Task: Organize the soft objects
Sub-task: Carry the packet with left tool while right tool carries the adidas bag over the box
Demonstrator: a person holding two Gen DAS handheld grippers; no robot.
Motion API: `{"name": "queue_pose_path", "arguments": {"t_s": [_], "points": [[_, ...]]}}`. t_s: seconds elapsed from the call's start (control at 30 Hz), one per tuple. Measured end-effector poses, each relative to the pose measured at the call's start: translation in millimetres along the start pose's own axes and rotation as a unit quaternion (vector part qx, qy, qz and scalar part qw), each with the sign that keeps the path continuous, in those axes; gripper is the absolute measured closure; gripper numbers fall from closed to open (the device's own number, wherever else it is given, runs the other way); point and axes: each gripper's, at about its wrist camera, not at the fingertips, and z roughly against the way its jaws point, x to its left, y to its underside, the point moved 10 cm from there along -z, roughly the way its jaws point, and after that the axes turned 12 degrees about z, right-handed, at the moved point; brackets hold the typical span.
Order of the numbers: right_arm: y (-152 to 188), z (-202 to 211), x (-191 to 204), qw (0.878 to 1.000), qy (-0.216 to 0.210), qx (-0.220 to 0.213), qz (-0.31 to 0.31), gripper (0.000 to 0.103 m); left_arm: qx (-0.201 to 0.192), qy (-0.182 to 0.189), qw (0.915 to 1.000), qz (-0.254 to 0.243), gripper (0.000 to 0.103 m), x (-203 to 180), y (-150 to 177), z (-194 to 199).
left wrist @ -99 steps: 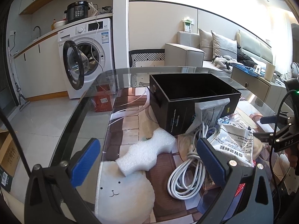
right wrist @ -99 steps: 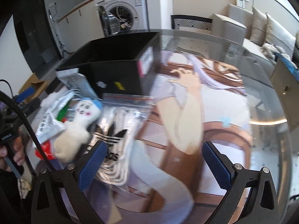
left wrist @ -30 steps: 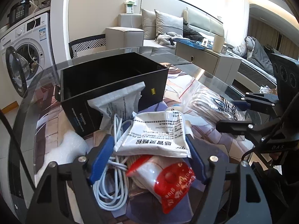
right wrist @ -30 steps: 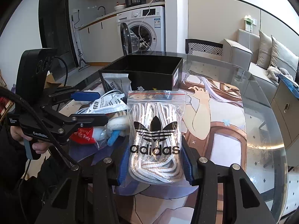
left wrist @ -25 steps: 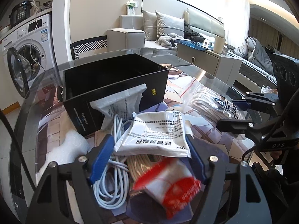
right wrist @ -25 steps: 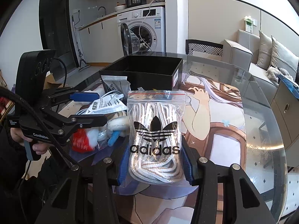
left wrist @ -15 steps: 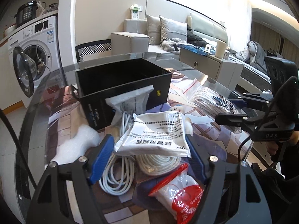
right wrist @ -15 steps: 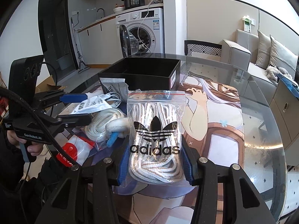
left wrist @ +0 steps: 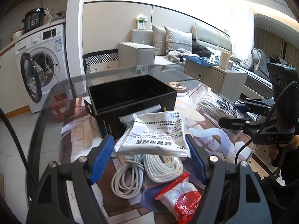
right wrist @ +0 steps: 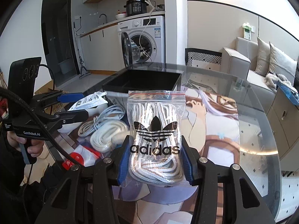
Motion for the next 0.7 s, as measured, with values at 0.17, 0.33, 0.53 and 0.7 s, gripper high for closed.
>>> {"name": "queue_pose_path", "arguments": {"t_s": [0.17, 0.33, 0.53, 0.7], "points": [[-15, -1, -2, 1.0, -0.003, -0.004, -0.001, 0.055, -0.02, -0.01, 0.9997, 0.006, 0.028, 4, -17, 4], [-31, -8, -7, 1.0, -0.008, 0.001, -0.003, 0.055, -0.039, -0.025, 0.9989, 0.012, 0.028, 11, -37, 3], [-52, -22, -13, 1.0, -0.015, 0.01, -0.002, 0.055, -0.05, -0.046, 0.9976, 0.012, 0.028, 21, -57, -9], [-66, -38, -17, 1.0, -0.02, 0.021, -0.004, 0.055, -0.053, -0.059, 0.9967, 0.019, 0.028, 31, -70, -26]]}}
